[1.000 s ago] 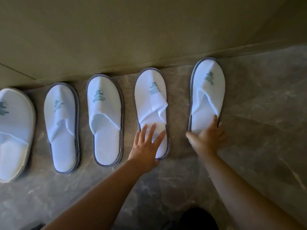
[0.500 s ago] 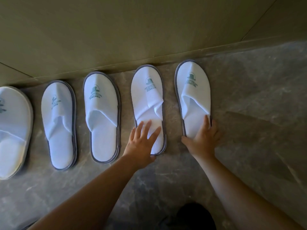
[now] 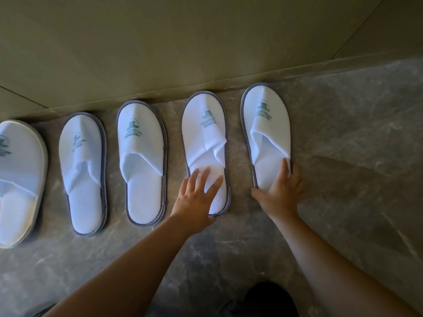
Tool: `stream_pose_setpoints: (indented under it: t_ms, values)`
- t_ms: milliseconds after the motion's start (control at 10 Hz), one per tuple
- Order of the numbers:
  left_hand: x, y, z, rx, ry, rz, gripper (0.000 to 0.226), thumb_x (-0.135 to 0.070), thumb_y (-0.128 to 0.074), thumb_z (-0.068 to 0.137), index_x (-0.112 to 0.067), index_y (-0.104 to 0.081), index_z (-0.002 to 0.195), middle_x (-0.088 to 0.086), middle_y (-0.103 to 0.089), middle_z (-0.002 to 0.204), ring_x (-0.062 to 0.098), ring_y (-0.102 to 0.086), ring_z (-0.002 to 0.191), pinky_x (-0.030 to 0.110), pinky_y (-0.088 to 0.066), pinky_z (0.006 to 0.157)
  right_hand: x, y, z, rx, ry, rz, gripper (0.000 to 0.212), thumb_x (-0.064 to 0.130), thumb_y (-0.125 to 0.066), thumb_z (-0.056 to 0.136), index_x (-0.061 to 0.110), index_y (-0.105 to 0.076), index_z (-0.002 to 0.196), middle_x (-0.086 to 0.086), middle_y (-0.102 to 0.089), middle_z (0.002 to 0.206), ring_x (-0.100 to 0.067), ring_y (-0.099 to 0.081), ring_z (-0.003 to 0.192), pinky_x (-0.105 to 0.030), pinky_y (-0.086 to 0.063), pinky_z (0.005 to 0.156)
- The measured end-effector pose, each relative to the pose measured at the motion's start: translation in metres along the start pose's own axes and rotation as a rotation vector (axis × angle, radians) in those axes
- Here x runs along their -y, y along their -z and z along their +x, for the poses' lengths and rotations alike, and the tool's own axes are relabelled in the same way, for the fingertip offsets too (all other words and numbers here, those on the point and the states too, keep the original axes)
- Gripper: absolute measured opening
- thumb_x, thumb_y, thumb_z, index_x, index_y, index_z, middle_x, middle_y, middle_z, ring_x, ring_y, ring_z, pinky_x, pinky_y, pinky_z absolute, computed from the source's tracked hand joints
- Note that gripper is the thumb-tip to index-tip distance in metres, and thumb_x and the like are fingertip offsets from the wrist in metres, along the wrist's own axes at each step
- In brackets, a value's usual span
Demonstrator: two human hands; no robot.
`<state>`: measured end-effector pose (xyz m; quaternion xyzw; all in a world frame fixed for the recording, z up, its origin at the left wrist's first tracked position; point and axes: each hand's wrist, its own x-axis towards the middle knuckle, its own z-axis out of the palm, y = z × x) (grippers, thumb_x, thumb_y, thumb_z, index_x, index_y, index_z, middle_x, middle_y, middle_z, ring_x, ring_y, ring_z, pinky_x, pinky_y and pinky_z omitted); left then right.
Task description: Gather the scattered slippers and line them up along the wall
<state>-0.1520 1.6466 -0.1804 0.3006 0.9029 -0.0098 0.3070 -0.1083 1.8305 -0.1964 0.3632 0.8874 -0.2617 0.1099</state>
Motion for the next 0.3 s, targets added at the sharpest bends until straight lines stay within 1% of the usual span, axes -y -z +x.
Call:
stream_pose_setpoints:
  t_ms: [100,200,300]
  values:
    - [-0.001,-0.001,-0.001,0.009,0.013,0.022,0.094,-0.058,-0.053,0.076,-0.031,0.010,0.141,0.006,0.015,0.154,0.032,0.014,0.141,0.047,0.006,0.113,-0.002,0.000,-0.001,0.034,0.002,-0.031,0.102,0.033,-0.075,0.064,0.014,-0.011,0.143,-0.022,-0.011,0.150,-0.041,-0.019,0.131,-0.051,-0.020,0.106]
    - [-0.005,0.015,-0.002,0.043,0.038,0.037,0.092,-0.065,-0.045,0.076,-0.031,0.011,0.140,0.006,0.019,0.154,0.032,0.017,0.140,0.050,0.012,0.110,0.007,0.012,-0.004,0.047,0.005,-0.034,0.101,0.043,-0.072,0.068,0.015,-0.011,0.143,-0.020,-0.010,0.152,-0.039,-0.017,0.135,-0.052,-0.019,0.108]
    - [-0.014,0.038,-0.014,-0.032,-0.117,-0.019,0.080,-0.064,-0.040,0.080,-0.029,-0.004,0.142,0.005,0.003,0.156,0.030,0.005,0.143,0.043,0.007,0.109,0.008,0.038,-0.024,-0.041,0.204,0.195,0.075,0.053,-0.061,0.070,0.016,-0.041,0.132,-0.013,-0.041,0.141,-0.031,-0.039,0.128,-0.037,-0.036,0.102]
